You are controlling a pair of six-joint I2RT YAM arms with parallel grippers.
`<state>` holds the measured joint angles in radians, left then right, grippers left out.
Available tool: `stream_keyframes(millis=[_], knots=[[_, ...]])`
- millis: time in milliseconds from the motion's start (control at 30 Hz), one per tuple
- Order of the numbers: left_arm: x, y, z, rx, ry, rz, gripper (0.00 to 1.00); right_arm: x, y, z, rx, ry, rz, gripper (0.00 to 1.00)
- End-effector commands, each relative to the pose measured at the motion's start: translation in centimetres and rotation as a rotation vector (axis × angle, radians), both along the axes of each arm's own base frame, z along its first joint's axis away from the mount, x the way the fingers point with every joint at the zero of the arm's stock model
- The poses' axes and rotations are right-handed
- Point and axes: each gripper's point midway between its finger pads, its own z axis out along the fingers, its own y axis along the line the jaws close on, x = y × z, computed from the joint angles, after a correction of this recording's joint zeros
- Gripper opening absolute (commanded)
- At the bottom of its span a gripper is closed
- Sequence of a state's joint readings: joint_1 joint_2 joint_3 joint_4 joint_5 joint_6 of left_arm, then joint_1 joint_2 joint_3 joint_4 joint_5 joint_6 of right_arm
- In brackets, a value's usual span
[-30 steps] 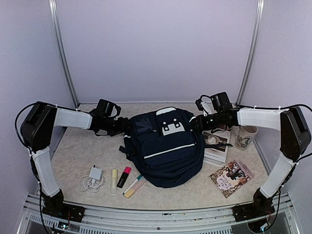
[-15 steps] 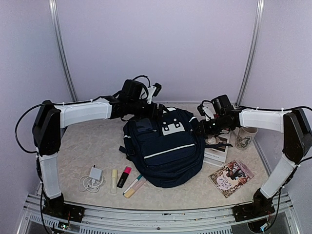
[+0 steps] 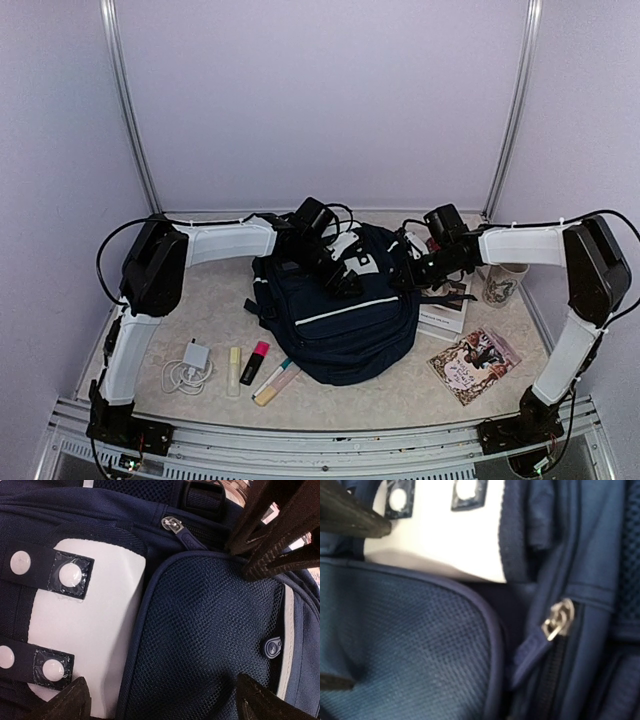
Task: Pack the student bag
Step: Pick up the student bag from the center of the board.
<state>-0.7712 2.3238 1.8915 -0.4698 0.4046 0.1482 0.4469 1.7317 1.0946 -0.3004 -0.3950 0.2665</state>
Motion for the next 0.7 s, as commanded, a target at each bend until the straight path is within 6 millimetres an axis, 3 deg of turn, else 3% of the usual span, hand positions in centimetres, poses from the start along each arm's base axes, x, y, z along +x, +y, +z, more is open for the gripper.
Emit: stream_keyframes(millis=[0,133,233,267,367,567,667], knots=[[-2.6,0.6,-2.7,0.062,0.1,-0.074,0.96,-0.9,1.2,-1.9,0.01,0.055,0.031,0.22],[-3.7,0.1,-2.7,0.059,0.096,-0.125,0.93,-0.6,1.7,-1.3,0.045,0.037,0.04,0.17],[-4.2,-0.6,-2.0,0.045,0.065,-0.157,0.93,-0.4,3.1,1.0,0.132,0.0,0.084,0.0],[-4.1,-0.7,-1.6,0.035,0.056,-0.161,0.93,-0.4,3.5,1.6,0.154,-0.01,0.098,0.0],[-3.4,-1.1,1.1,-0.024,0.002,-0.154,0.95,0.0,4.3,3.9,0.202,-0.071,0.147,0.0],[-0.3,-0.3,10.2,-0.203,-0.195,-0.086,0.97,0.7,5.2,9.3,0.221,-0.262,0.263,0.0],[-0.4,-0.1,12.1,-0.213,-0.288,-0.125,0.99,0.8,5.5,11.4,0.219,-0.339,0.316,0.0]])
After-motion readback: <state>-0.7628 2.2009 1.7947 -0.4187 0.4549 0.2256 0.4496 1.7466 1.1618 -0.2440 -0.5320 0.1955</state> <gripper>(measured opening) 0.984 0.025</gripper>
